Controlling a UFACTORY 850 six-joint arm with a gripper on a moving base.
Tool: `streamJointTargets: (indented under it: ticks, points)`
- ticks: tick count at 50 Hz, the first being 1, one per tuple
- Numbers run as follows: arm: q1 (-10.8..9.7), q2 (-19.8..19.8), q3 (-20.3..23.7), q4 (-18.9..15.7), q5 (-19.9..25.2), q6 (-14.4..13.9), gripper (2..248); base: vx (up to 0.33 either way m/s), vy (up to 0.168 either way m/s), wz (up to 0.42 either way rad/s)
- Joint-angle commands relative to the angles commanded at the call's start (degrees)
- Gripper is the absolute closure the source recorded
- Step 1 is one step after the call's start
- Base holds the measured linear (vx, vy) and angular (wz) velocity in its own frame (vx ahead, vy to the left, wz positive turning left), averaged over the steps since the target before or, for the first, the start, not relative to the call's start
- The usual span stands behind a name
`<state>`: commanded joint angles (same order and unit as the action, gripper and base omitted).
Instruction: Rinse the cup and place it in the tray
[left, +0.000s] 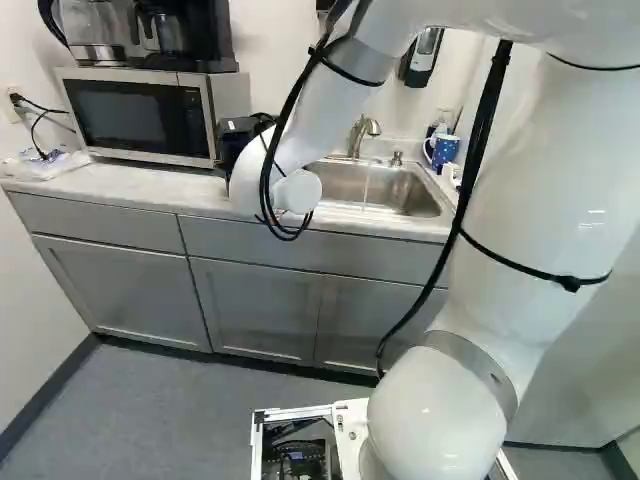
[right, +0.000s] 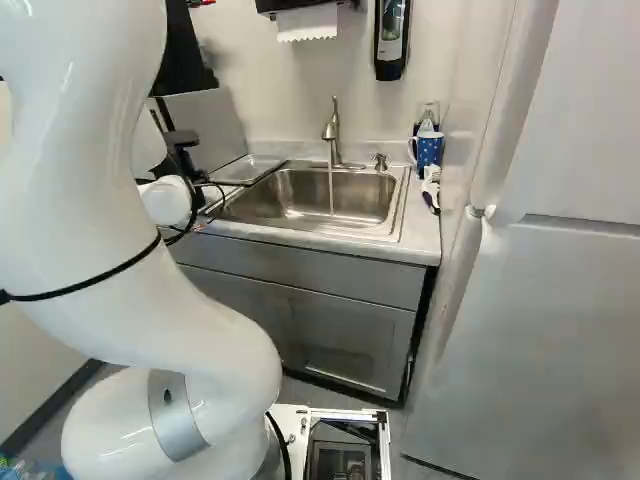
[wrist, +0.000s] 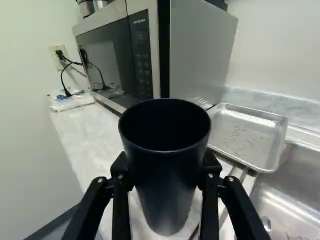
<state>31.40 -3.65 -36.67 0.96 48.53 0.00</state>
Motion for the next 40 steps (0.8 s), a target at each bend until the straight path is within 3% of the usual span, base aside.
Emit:
streamJointTargets:
  ticks: [40]
  points:
    - [-6.8,6.4,1.2,0.0,-0.7,0.0,126,0.0,0.0,0.0]
